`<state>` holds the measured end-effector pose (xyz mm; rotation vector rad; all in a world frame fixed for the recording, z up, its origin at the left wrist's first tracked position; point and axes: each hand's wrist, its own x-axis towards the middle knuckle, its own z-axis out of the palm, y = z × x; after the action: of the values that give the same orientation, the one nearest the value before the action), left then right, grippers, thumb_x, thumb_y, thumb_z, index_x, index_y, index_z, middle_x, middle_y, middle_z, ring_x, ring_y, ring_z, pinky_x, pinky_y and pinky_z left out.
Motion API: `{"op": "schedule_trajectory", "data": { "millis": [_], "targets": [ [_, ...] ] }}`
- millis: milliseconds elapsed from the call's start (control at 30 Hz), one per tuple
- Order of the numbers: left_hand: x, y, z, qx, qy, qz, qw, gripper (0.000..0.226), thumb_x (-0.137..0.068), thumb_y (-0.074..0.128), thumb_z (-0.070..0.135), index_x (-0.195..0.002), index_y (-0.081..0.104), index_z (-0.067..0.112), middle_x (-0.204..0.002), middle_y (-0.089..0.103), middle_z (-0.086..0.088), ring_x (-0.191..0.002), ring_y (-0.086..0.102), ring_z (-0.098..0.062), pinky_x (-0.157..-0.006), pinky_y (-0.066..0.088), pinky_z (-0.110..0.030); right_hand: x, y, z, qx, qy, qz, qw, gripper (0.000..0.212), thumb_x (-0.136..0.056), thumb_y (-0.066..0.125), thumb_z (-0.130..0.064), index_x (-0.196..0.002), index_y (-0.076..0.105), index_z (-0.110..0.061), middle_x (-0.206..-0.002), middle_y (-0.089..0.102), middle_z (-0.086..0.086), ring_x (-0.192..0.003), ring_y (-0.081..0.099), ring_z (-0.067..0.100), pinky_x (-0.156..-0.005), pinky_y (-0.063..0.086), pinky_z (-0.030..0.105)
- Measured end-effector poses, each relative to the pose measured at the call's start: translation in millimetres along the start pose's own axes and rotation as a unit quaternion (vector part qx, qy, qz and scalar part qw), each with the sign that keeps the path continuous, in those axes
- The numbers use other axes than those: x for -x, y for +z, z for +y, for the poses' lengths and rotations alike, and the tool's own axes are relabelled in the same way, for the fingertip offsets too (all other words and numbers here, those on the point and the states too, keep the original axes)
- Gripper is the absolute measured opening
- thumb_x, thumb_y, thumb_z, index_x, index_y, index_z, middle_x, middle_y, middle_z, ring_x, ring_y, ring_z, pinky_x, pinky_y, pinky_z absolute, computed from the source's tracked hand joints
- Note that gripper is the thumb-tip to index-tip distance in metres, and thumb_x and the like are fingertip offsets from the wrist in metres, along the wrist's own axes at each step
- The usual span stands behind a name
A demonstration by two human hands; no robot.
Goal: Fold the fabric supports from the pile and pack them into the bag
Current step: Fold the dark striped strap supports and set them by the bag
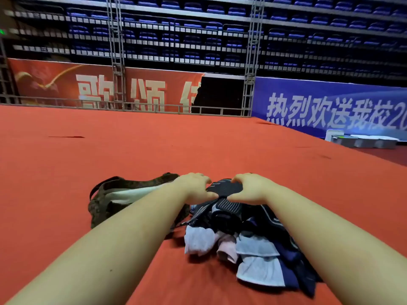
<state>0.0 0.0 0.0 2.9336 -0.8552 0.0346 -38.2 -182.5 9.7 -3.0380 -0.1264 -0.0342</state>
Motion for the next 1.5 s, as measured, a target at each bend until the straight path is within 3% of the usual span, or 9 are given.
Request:
{"op": "schedule_trajectory", "data": {
  "millis": [200, 367, 433, 733, 933, 1133, 1233, 1367, 1500],
  "targets": [
    [-51.7, 38.4, -10.6, 0.025, -0.012, -0.057, 0.998, 0.064, -0.092, 0.048, 0.053, -0.144, 0.035, 0.018, -0.148, 0.038, -0.006, -0.134, 0.036, -0.025, -0.110, 0.030, -0.038, -47.3, 30.9, 18.0, 0.041, 0.006, -0.008, 0.999, 0.066, -0.080, 0.058, -0.050, -0.138, 0.042, -0.023, -0.135, 0.047, 0.005, -0.126, 0.041, 0.023, -0.103, 0.037, 0.036],
    [-88.2, 70.8, -13.5, 0.109, -0.012, -0.056, 0.992, 0.067, -0.090, 0.053, 0.049, -0.145, 0.030, 0.019, -0.149, 0.037, -0.006, -0.133, 0.038, -0.024, -0.109, 0.032, -0.036, -75.2, 54.4, 36.5, 0.076, 0.009, -0.004, 0.997, 0.074, -0.079, 0.059, -0.049, -0.144, 0.033, -0.026, -0.148, 0.033, 0.004, -0.140, 0.022, 0.024, -0.115, 0.017, 0.043],
    [-93.3, 82.6, -11.0, 0.123, -0.010, -0.055, 0.991, 0.071, -0.091, 0.053, 0.047, -0.149, 0.023, 0.018, -0.153, 0.031, -0.005, -0.137, 0.034, -0.023, -0.111, 0.029, -0.034, -82.1, 60.6, 41.4, 0.062, 0.012, 0.001, 0.998, 0.071, -0.081, 0.057, -0.048, -0.144, 0.032, -0.027, -0.147, 0.036, 0.002, -0.137, 0.028, 0.024, -0.113, 0.022, 0.043],
    [-99.2, 89.4, -15.2, 0.207, -0.004, 0.031, 0.978, 0.047, -0.097, 0.040, 0.036, -0.143, 0.034, 0.028, -0.143, 0.047, -0.003, -0.127, 0.046, -0.026, -0.102, 0.038, -0.038, -82.2, 48.7, 39.9, 0.035, -0.017, 0.065, 0.997, 0.039, -0.097, 0.038, -0.031, -0.135, 0.047, -0.025, -0.133, 0.052, 0.003, -0.122, 0.046, 0.025, -0.101, 0.036, 0.037],
    [-82.4, 51.6, -12.0, 0.239, -0.033, 0.098, 0.966, 0.041, -0.099, 0.038, 0.023, -0.139, 0.042, 0.026, -0.134, 0.055, -0.007, -0.119, 0.052, -0.029, -0.090, 0.042, -0.034, -66.4, 14.4, 21.5, -0.018, -0.044, 0.134, 0.990, 0.037, -0.096, 0.039, -0.023, -0.130, 0.049, -0.031, -0.124, 0.061, 0.001, -0.110, 0.055, 0.028, -0.085, 0.046, 0.038],
    [-49.2, -7.1, -5.7, 0.332, -0.089, 0.255, 0.904, 0.044, -0.088, 0.037, 0.002, -0.123, 0.056, 0.019, -0.111, 0.063, -0.011, -0.102, 0.055, -0.031, -0.072, 0.036, -0.031, -43.9, -27.1, 4.3, 0.004, -0.022, 0.159, 0.987, 0.038, -0.097, 0.038, -0.021, -0.132, 0.048, -0.031, -0.123, 0.061, 0.005, -0.108, 0.056, 0.032, -0.083, 0.047, 0.039],
    [-31.2, -36.1, -7.1, 0.376, -0.088, 0.298, 0.873, 0.048, -0.082, 0.036, -0.003, -0.118, 0.059, 0.017, -0.102, 0.063, -0.009, -0.096, 0.055, -0.029, -0.072, 0.036, -0.028, -30.3, -38.3, 3.4, 0.040, 0.020, 0.161, 0.986, 0.037, -0.094, 0.039, -0.013, -0.125, 0.053, -0.026, -0.118, 0.062, 0.007, -0.104, 0.057, 0.032, -0.075, 0.045, 0.034],
    [-6.9, -57.8, -19.6, 0.333, -0.071, 0.312, 0.887, 0.054, -0.081, 0.034, -0.004, -0.123, 0.057, 0.022, -0.104, 0.063, -0.007, -0.089, 0.054, -0.026, -0.071, 0.038, -0.031, -12.0, -54.0, 2.1, 0.061, 0.043, 0.211, 0.975, 0.030, -0.092, 0.042, -0.012, -0.116, 0.058, -0.020, -0.111, 0.064, 0.007, -0.101, 0.058, 0.033, -0.069, 0.042, 0.033],
    [18.7, -55.8, -39.2, 0.242, -0.086, 0.293, 0.921, 0.055, -0.084, 0.036, -0.001, -0.129, 0.055, 0.026, -0.115, 0.065, -0.010, -0.097, 0.058, -0.030, -0.073, 0.042, -0.035, -1.2, -66.4, -2.4, 0.020, 0.064, 0.227, 0.972, 0.028, -0.091, 0.045, -0.012, -0.111, 0.062, -0.020, -0.110, 0.065, 0.006, -0.100, 0.059, 0.032, -0.072, 0.045, 0.033]
  ]
}}
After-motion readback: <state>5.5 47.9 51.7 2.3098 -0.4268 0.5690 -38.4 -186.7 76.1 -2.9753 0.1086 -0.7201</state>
